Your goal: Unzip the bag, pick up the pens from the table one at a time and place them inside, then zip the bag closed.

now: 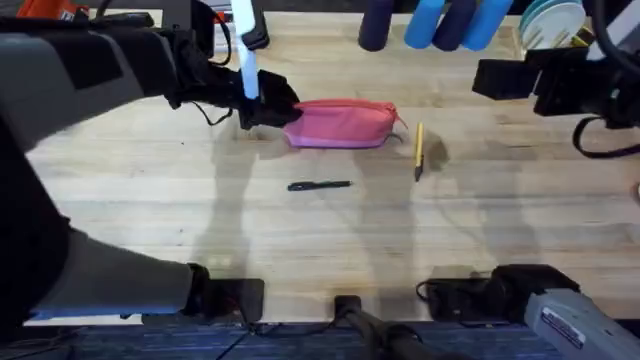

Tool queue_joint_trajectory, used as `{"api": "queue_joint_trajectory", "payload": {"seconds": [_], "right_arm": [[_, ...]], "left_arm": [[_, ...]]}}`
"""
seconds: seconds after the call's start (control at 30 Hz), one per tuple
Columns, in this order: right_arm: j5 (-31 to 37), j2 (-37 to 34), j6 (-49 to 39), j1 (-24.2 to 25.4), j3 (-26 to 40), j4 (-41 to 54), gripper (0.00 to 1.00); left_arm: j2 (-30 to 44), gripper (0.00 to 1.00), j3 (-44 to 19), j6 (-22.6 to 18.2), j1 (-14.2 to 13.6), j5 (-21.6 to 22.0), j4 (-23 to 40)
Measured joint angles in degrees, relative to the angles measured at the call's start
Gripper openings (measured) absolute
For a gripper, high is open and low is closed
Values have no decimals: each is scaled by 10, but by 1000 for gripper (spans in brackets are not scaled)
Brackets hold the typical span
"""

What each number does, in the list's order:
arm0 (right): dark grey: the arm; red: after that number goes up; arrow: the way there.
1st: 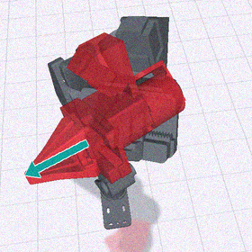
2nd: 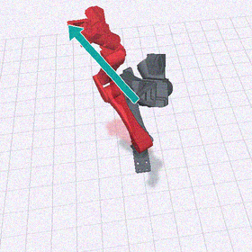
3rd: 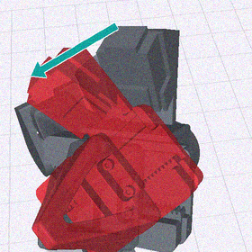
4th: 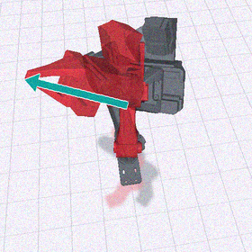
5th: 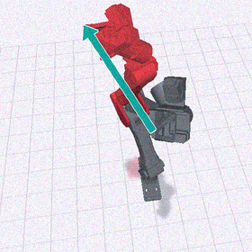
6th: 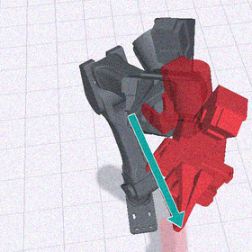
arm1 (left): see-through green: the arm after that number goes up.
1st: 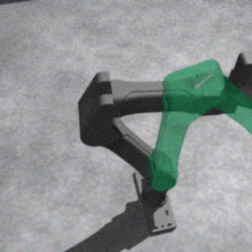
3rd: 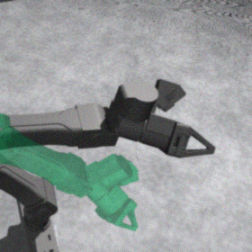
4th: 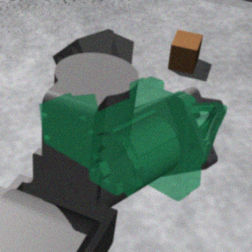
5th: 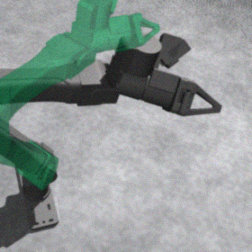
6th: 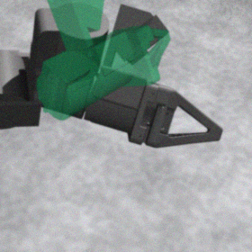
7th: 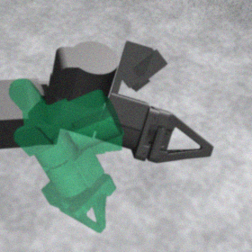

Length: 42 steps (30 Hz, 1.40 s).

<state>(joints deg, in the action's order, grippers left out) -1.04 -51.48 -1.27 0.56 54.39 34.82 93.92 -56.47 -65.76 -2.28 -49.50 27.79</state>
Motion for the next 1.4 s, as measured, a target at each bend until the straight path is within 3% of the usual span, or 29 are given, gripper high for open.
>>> {"api": "queue_joint_trajectory", "payload": {"seconds": [0.67, 0.97, 1.4], "right_arm": [[-203, 0, 34, 0, 0, 44, 997], [-226, -5, 64, 1, 0, 51, 996], [-248, -72, 71, 1, 0, 52, 997]], "left_arm": [[0, 44, 0, 0, 0, 0, 0], [0, 43, 0, 0, 0, 0, 0], [0, 43, 0, 0, 0, 0, 0]]}}
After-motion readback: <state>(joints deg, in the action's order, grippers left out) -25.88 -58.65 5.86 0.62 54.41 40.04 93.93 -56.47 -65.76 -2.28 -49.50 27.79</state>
